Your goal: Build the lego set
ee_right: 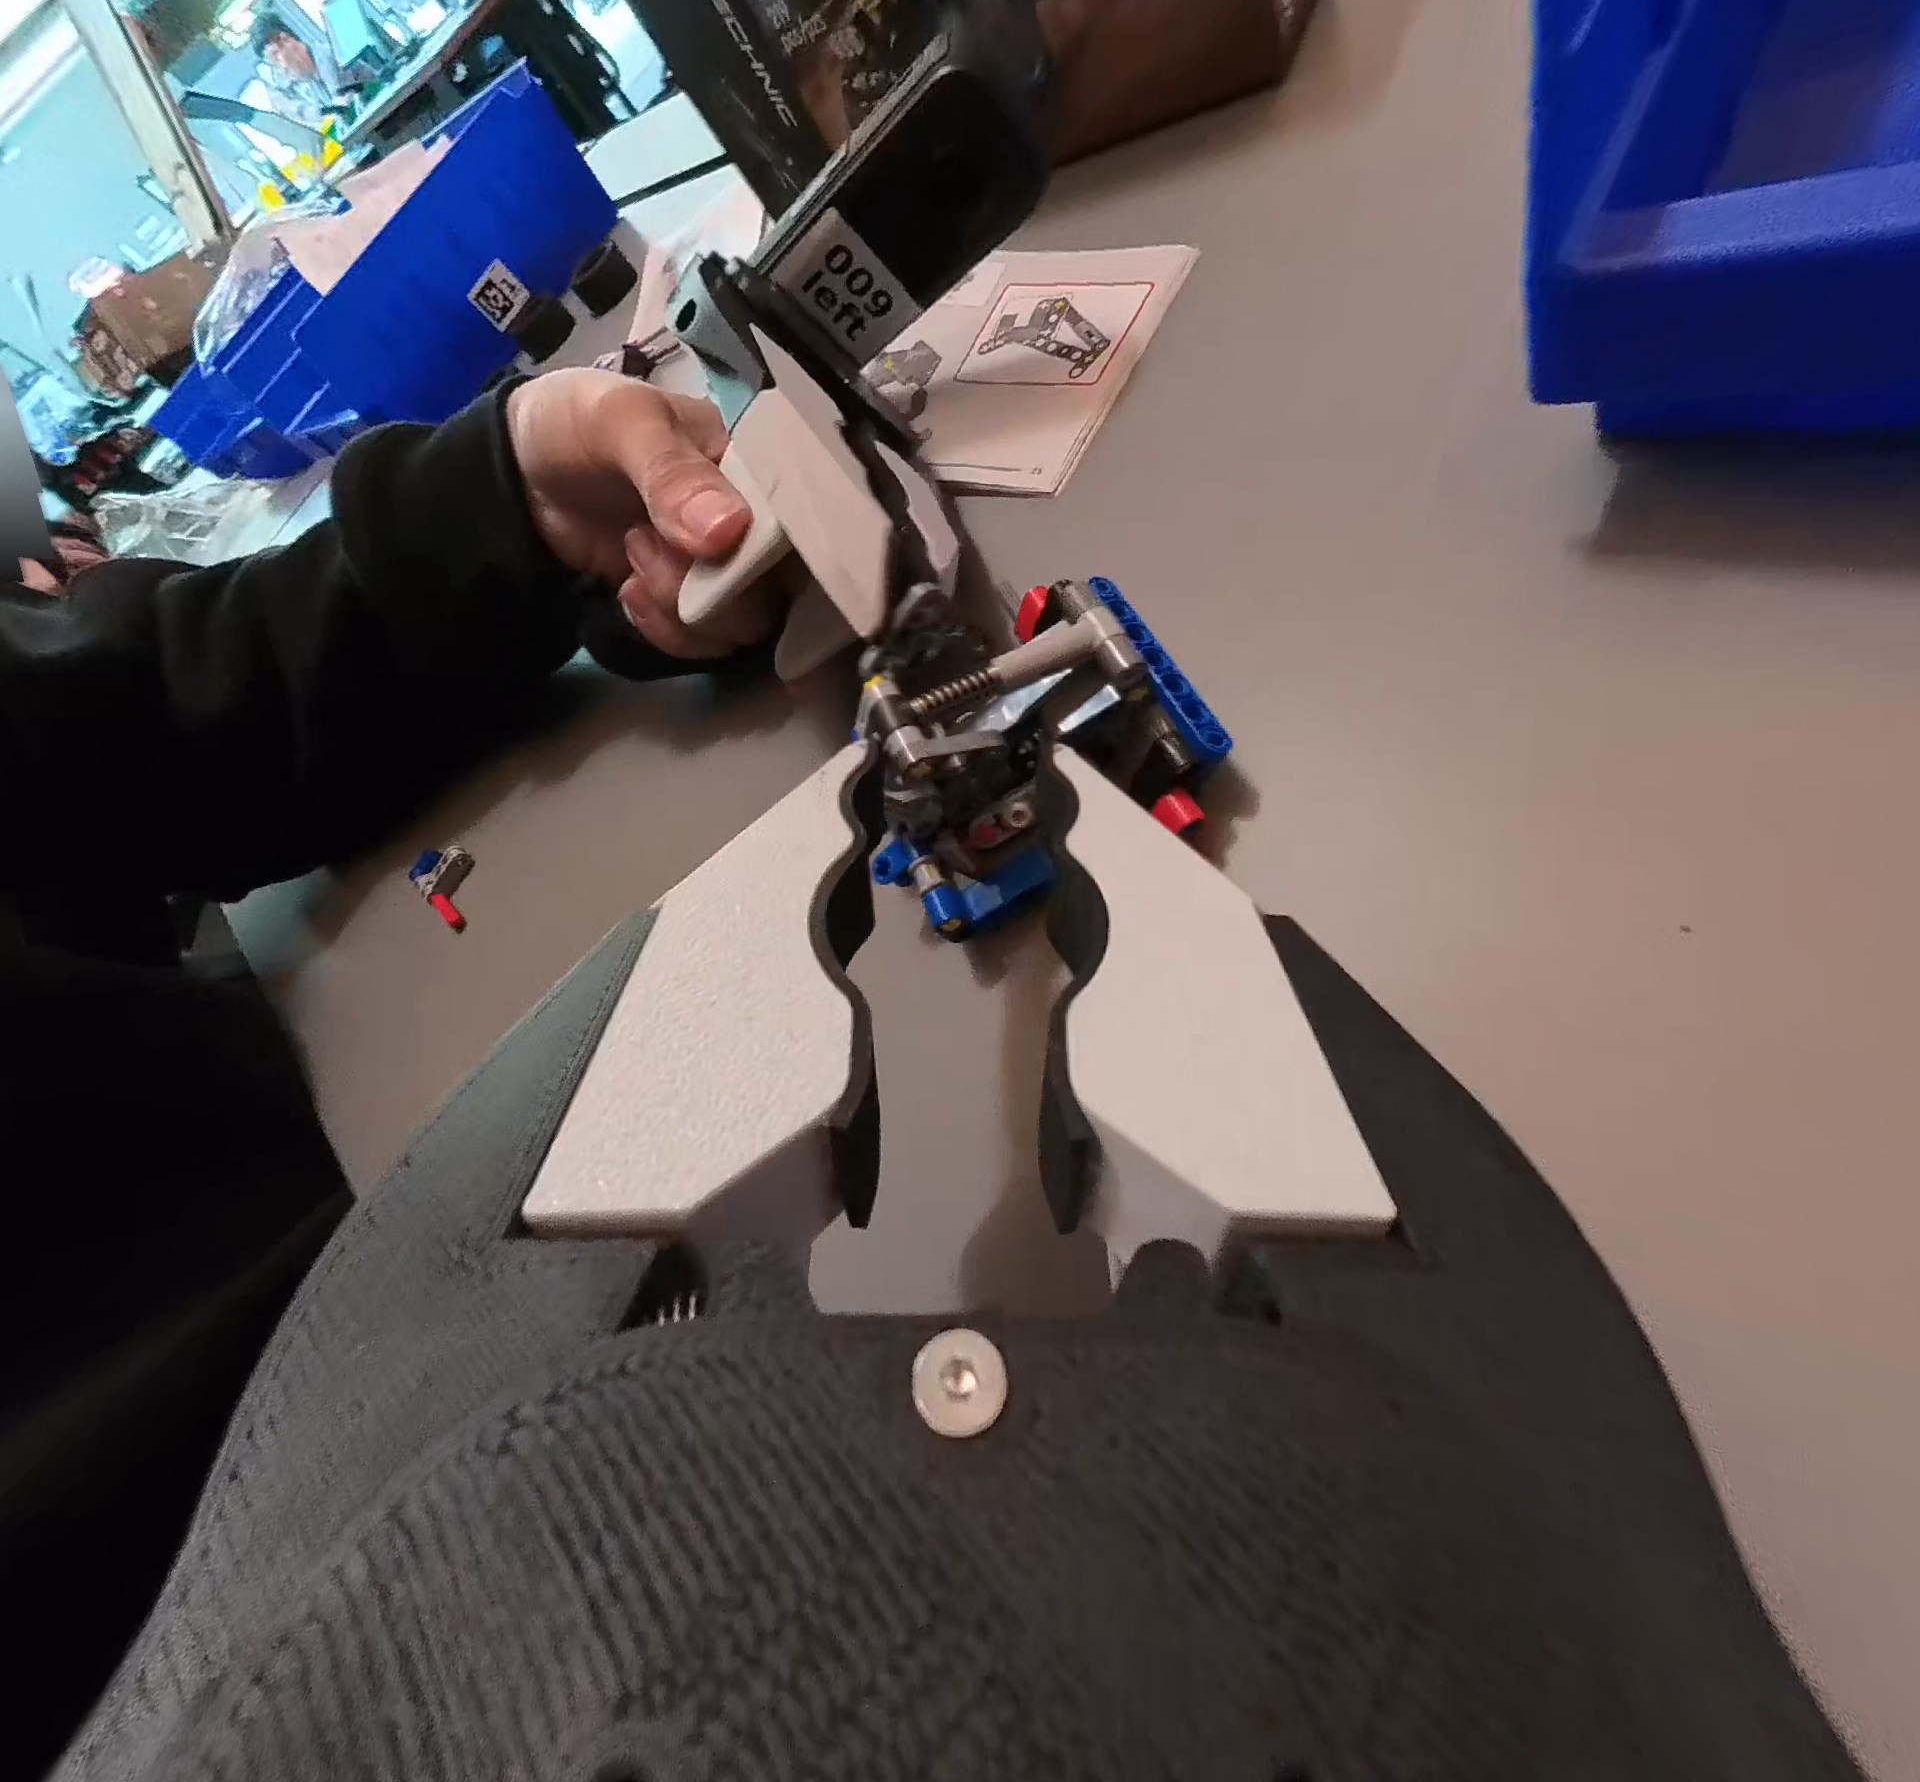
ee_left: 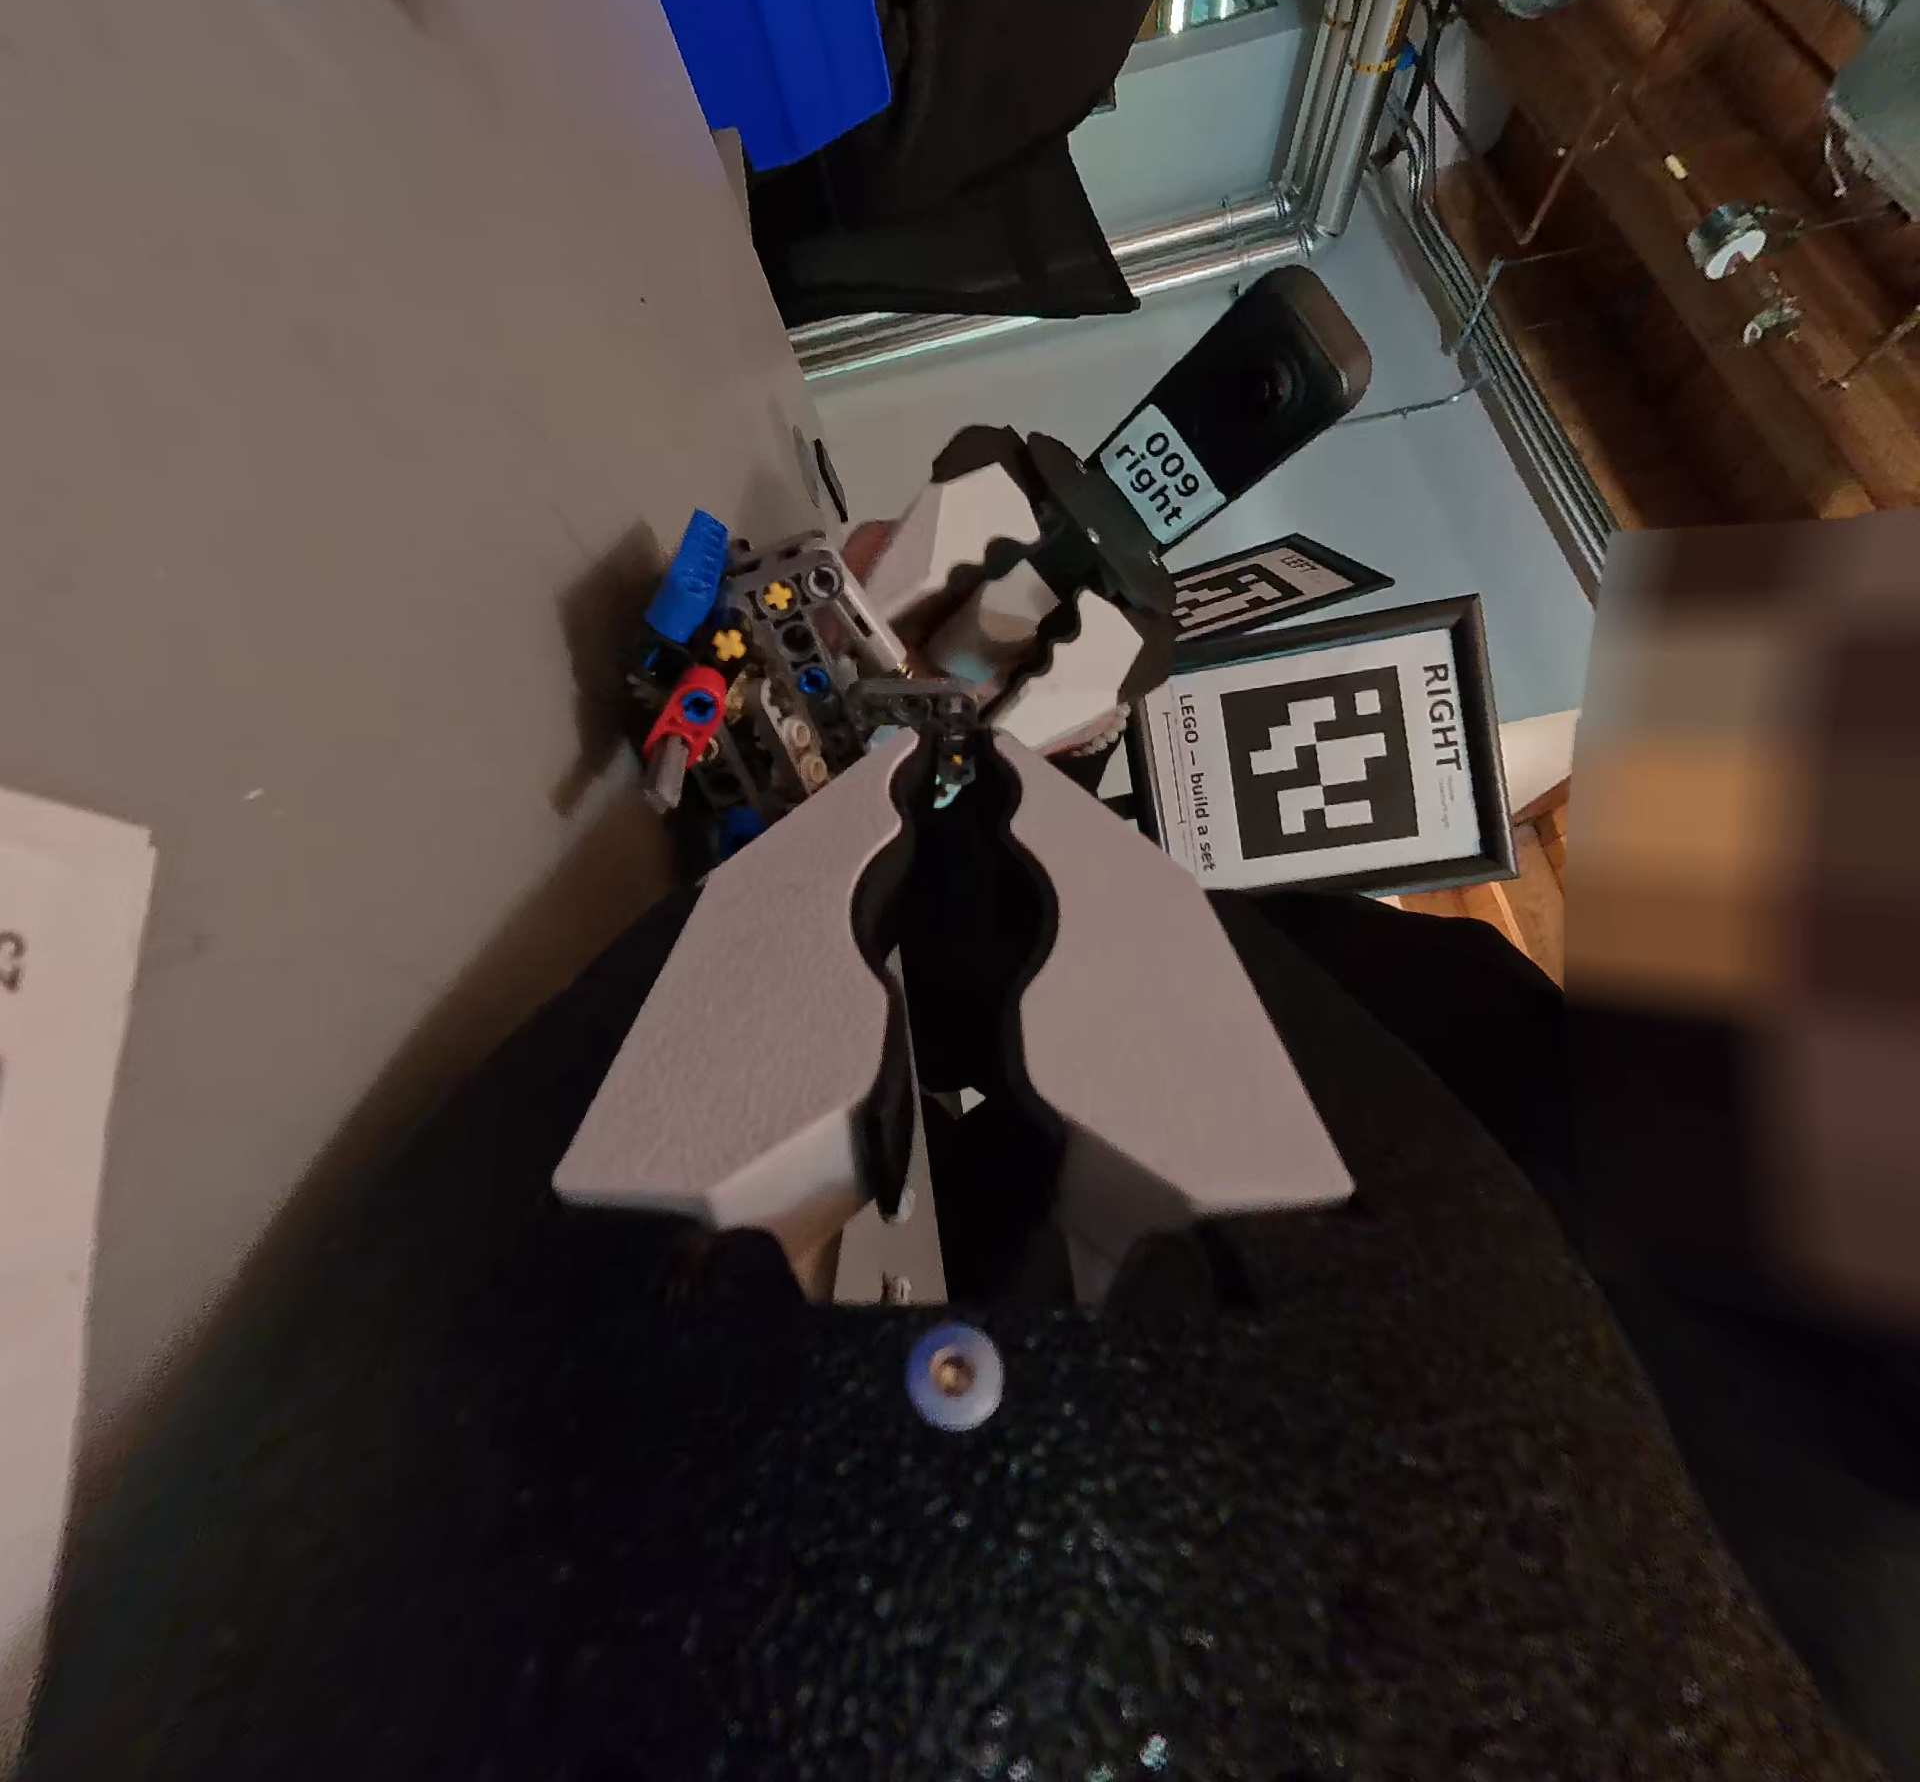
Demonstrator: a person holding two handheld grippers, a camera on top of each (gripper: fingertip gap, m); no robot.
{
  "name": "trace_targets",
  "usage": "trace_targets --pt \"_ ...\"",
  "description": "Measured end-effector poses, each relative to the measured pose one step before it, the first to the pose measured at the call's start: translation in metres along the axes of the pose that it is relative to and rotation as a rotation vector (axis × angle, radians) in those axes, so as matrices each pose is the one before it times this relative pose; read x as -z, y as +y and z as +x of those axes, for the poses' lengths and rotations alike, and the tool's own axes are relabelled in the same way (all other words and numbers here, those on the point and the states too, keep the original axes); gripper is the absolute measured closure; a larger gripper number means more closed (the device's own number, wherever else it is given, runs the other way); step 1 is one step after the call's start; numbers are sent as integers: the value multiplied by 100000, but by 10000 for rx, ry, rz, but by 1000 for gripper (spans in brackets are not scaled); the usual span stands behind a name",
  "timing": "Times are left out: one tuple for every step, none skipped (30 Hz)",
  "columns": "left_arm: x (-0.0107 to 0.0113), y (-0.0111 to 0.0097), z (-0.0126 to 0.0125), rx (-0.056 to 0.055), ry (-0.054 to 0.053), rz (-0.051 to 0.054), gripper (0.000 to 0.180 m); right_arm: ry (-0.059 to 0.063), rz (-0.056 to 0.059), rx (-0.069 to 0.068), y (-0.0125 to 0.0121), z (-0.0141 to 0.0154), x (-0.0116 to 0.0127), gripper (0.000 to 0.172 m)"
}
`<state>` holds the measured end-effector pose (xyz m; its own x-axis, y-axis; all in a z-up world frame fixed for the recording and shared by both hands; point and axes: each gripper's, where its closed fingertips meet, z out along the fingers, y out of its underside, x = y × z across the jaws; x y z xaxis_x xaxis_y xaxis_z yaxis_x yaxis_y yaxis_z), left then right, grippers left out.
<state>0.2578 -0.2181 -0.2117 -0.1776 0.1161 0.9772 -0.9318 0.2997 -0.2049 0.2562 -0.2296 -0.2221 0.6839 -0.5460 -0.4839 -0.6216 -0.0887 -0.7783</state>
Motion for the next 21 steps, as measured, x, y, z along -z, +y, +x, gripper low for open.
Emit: trace_targets --pt "-24 -102 -71 -11 -73 92 177 -173 -96 -7 117 -296 -123 150" --pt "-8 -35 34 13 -1 42 177 -1 -59 35 65 -80 -69 151" --pt "-11 -8 149 46 86 31 177 77 -31 91 -12 -7 23 151" --pt "-5 51 95 21 59 -8 176 100 -45 125 -14 -32 77 152" --pt "-23 108 -83 -25 -59 -38 177 135 -41 172 -29 -30 96 154" --pt "-36 53 -96 -17 -61 8 177 167 -37 190 -11 -4 94 155" --pt "-67 58 28 32 32 11 177 236 -98 140 138 103 41 155" --pt "-88 141 16 24 21 -40 177 264 -100 67 163 154 -1 153" --pt "-66 118 -44 -29 -40 -24 177 233 -38 25 137 94 -52 152" --pt "-13 33 33 -9 10 28 177 223 8 15 92 62 -52 151" --pt "24 -2 12 10 2 35 177 191 26 -49 40 29 -22 151" --pt "64 -3 -65 -26 -47 17 177 123 103 -90 -48 -51 8 152" --pt "66 -60 -57 -10 -27 53 177 104 206 -129 -158 -49 -7 154" --pt "29 -64 21 39 36 53 177 95 190 -135 -75 -10 -79 157" --pt "-27 16 -6 31 23 -2 177 113 141 -45 9 36 -113 162" --pt "-59 13 -43 10 -13 -3 177 86 179 131 -81 -61 -123 165" --pt "-65 -2 13 7 6 11 176 202 92 172 30 62 -73 164" --pt "-84 54 -7 3 -5 -23 176 221 -43 174 169 136 -14 165" --pt "-80 0 -41 -2 -20 7 177 230 -55 167 162 189 -1 160" --pt "-61 -22 -50 19 -10 29 177 278 -22 150 142 276 13 155" --pt "-30 8 -10 23 10 1 177 189 -16 140 118 161 39 155"
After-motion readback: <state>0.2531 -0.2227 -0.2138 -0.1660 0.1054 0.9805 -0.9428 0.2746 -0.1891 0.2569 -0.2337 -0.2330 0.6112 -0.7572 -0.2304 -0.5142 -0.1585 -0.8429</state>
